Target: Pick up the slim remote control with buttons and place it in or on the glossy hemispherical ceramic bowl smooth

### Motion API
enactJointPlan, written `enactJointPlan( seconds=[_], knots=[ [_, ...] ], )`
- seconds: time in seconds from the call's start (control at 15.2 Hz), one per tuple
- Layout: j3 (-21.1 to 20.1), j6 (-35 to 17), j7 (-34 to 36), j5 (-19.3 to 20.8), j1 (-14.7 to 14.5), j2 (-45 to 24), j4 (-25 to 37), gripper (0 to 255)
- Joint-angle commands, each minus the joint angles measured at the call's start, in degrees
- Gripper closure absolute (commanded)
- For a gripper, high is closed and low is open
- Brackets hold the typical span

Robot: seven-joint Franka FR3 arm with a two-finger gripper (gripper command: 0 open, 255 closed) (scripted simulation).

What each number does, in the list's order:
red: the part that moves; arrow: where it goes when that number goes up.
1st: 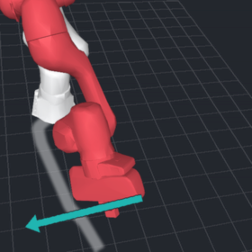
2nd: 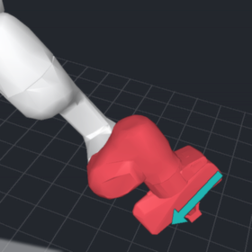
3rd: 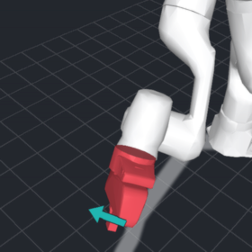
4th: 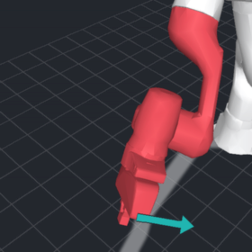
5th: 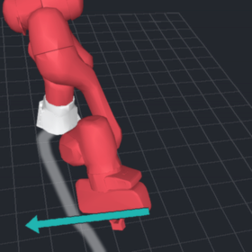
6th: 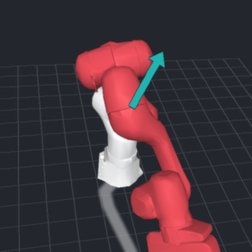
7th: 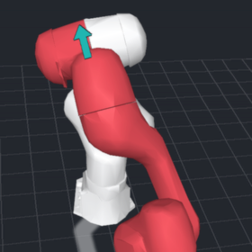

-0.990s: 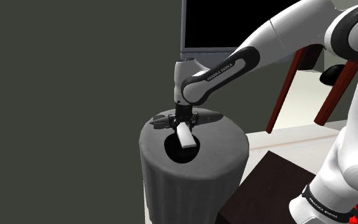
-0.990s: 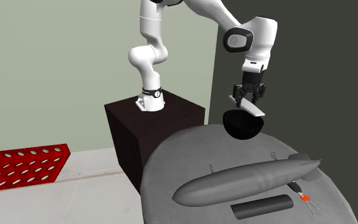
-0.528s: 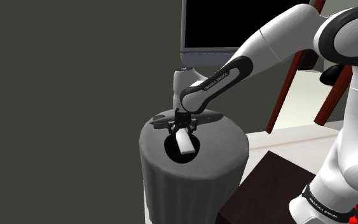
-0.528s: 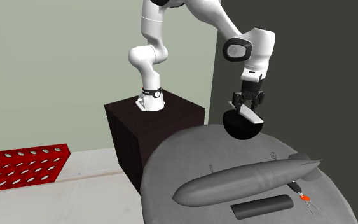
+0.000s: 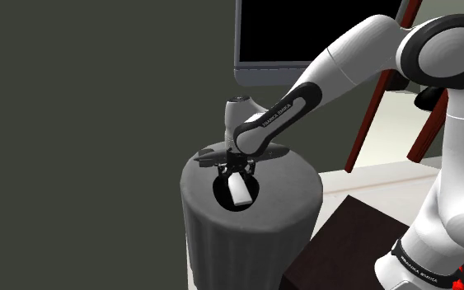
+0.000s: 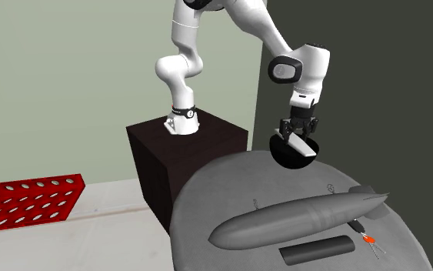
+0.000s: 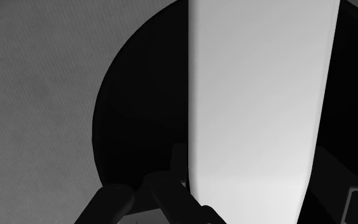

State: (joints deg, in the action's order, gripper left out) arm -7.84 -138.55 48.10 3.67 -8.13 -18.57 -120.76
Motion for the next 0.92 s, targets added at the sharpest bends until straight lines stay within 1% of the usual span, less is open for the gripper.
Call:
enactJointPlan(
  seconds=[0.0, 0.26, 0.33, 0.66, 0.86],
  knots=[
    [0.01, -0.06, 0.01, 0.01, 0.0, -0.08, 0.04, 255],
    [0.01, -0.06, 0.01, 0.02, 0.0, -0.08, 0.04, 255],
    [0.01, -0.07, 0.01, 0.02, 0.0, -0.09, 0.03, 0],
    [0.01, -0.06, 0.01, 0.02, 0.0, -0.08, 0.04, 0],
    [-0.38, 4.9, -0.59, -0.88, 0.29, 3.84, 1.11, 0]
  ],
)
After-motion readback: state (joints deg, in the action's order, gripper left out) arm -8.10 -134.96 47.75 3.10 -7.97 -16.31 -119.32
